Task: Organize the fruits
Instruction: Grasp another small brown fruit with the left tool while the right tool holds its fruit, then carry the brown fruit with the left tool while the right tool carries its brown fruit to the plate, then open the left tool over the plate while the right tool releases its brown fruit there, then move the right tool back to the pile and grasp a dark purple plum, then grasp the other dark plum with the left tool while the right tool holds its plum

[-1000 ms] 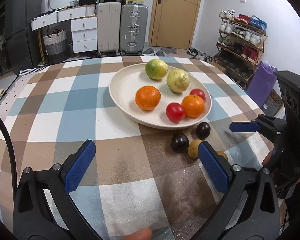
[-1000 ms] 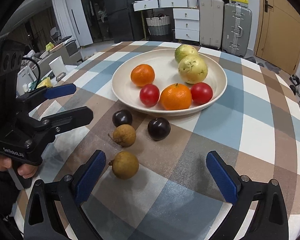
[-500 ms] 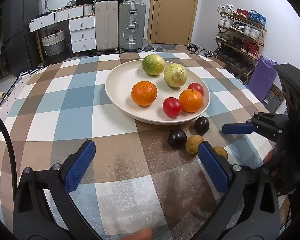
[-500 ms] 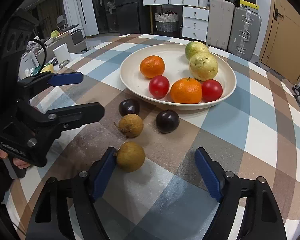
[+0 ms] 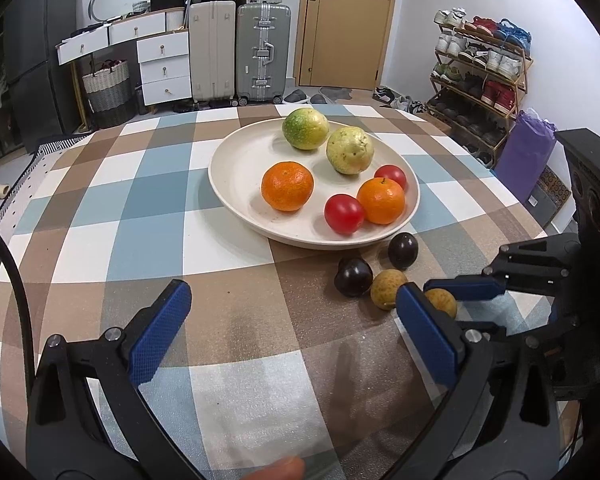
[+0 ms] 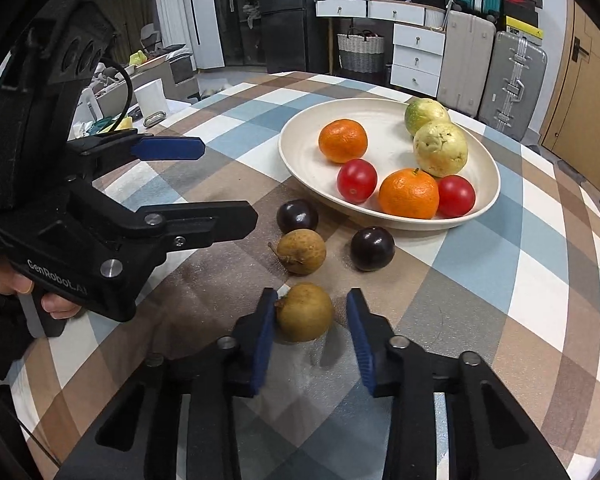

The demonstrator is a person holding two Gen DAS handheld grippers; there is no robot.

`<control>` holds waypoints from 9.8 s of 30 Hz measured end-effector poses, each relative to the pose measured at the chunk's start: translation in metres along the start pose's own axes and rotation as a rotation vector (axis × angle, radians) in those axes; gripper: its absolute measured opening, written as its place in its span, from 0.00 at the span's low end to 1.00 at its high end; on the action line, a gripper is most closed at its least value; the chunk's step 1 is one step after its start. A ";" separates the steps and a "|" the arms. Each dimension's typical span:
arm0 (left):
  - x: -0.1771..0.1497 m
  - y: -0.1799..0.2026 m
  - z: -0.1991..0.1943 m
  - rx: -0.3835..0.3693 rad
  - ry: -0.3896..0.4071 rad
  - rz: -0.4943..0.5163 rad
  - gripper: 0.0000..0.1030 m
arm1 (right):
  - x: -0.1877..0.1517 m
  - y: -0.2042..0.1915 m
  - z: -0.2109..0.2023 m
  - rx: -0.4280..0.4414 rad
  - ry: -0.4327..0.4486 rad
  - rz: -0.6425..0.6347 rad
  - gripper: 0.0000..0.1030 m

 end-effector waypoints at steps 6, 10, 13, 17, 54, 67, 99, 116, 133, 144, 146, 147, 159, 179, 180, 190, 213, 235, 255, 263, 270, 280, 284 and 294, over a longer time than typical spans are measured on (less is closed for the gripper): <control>0.000 0.002 -0.001 -0.003 0.004 0.003 0.99 | 0.002 0.001 -0.004 0.025 0.017 0.007 0.28; -0.002 0.010 -0.001 -0.028 -0.007 -0.003 0.99 | 0.005 0.014 -0.012 0.014 0.054 0.061 0.28; -0.003 0.019 0.000 -0.016 -0.009 0.021 0.99 | 0.007 0.025 -0.015 -0.007 0.076 0.108 0.28; -0.005 0.029 0.004 -0.045 -0.033 0.044 0.83 | 0.006 0.039 -0.018 -0.034 0.081 0.160 0.28; -0.001 0.058 0.034 -0.205 -0.162 0.019 0.29 | 0.003 0.051 -0.019 -0.041 0.063 0.192 0.28; 0.000 0.058 0.032 -0.202 -0.144 0.036 0.23 | 0.004 0.047 -0.020 -0.035 0.065 0.178 0.28; 0.019 0.011 -0.019 -0.118 0.083 -0.041 0.23 | 0.018 0.053 -0.039 -0.007 0.206 0.232 0.28; 0.056 -0.015 -0.011 -0.015 0.181 -0.058 0.23 | 0.043 0.091 -0.053 -0.073 0.275 0.374 0.28; 0.085 -0.039 0.022 -0.030 0.172 -0.101 0.23 | 0.067 0.119 -0.027 -0.059 0.256 0.416 0.28; 0.088 -0.038 0.033 -0.053 0.140 -0.103 0.23 | 0.072 0.132 -0.009 -0.053 0.230 0.436 0.28; 0.089 -0.038 0.035 -0.052 0.135 -0.103 0.23 | 0.072 0.132 -0.009 -0.054 0.229 0.435 0.28; 0.089 -0.038 0.036 -0.053 0.134 -0.101 0.23 | 0.072 0.132 -0.008 -0.056 0.229 0.433 0.28; 0.088 -0.039 0.033 -0.051 0.141 -0.112 0.23 | 0.073 0.127 -0.011 -0.070 0.231 0.428 0.38; 0.069 -0.038 -0.008 -0.020 0.216 -0.111 0.85 | 0.037 0.109 -0.042 -0.048 0.264 0.411 0.88; 0.068 -0.037 -0.011 -0.011 0.215 -0.110 0.86 | 0.036 0.106 -0.045 -0.045 0.270 0.409 0.90; 0.042 -0.028 -0.024 -0.021 0.172 -0.111 0.99 | 0.030 0.083 -0.047 -0.041 0.256 0.356 1.00; 0.025 -0.008 -0.014 -0.009 0.145 -0.033 0.99 | 0.014 0.068 -0.024 -0.050 0.158 0.309 1.00; 0.017 -0.010 0.007 -0.016 -0.002 -0.020 0.99 | 0.023 0.053 0.008 -0.045 0.023 0.236 0.84; 0.016 -0.004 0.016 -0.029 -0.038 0.015 0.99 | 0.029 0.044 0.012 -0.054 0.017 0.183 0.40; 0.013 0.000 0.020 -0.035 -0.054 0.030 0.99 | 0.028 0.039 0.010 -0.029 0.029 0.165 0.27; 0.010 0.009 0.024 -0.055 -0.082 0.059 0.99 | 0.025 0.040 0.002 -0.021 0.055 0.165 0.27; 0.005 0.027 0.040 -0.070 -0.149 0.105 0.73 | 0.021 0.049 -0.008 -0.018 0.081 0.198 0.27; 0.007 0.032 0.042 -0.069 -0.149 0.111 0.70 | 0.021 0.049 -0.009 -0.020 0.085 0.200 0.27; 0.014 0.043 0.049 -0.035 -0.149 0.137 0.59 | 0.021 0.051 -0.010 -0.025 0.091 0.211 0.27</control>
Point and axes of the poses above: each gripper's, at about its wrist camera, not at the fingertips, and z roughly the way its jaws point, y to its right, x to its top, the point moved 6 cm from there along z, roughly the way its jaws point, and after that the axes turned 12 degrees about -y, right-handed, at the moved point
